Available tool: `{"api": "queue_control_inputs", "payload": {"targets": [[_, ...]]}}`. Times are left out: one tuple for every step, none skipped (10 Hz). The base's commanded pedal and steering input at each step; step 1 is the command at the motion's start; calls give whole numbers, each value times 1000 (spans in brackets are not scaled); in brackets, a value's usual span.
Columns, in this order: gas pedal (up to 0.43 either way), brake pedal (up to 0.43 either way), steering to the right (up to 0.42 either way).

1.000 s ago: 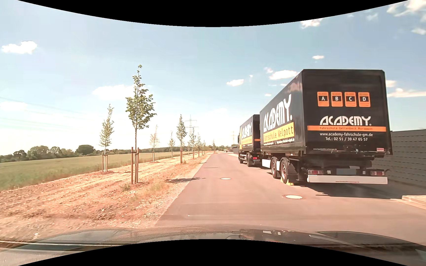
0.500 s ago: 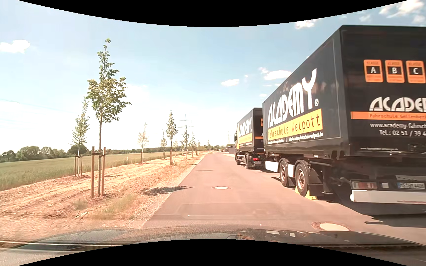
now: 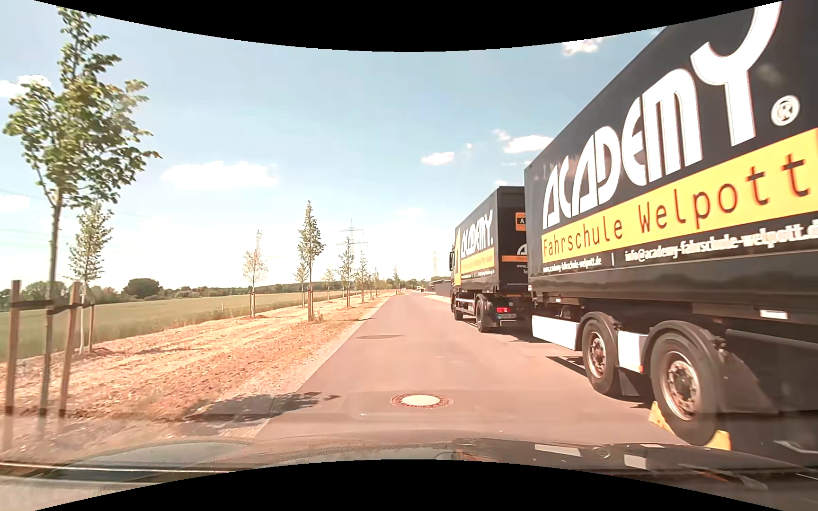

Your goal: Follow the waypoints while adhering to traffic rules and regulations

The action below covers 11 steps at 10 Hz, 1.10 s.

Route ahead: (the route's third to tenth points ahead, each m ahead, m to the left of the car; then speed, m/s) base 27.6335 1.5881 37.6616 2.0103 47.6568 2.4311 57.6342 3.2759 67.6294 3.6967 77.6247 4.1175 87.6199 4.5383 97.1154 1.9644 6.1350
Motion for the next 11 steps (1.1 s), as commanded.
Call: {"api": "queue_control_inputs", "payload": {"targets": [[220,0,11],[220,0,9],[220,0,-20],[220,0,-49],[220,0,-61],[220,0,-53],[220,0,-37],[209,0,-26],[209,0,-23],[209,0,-23],[197,0,-22]]}}
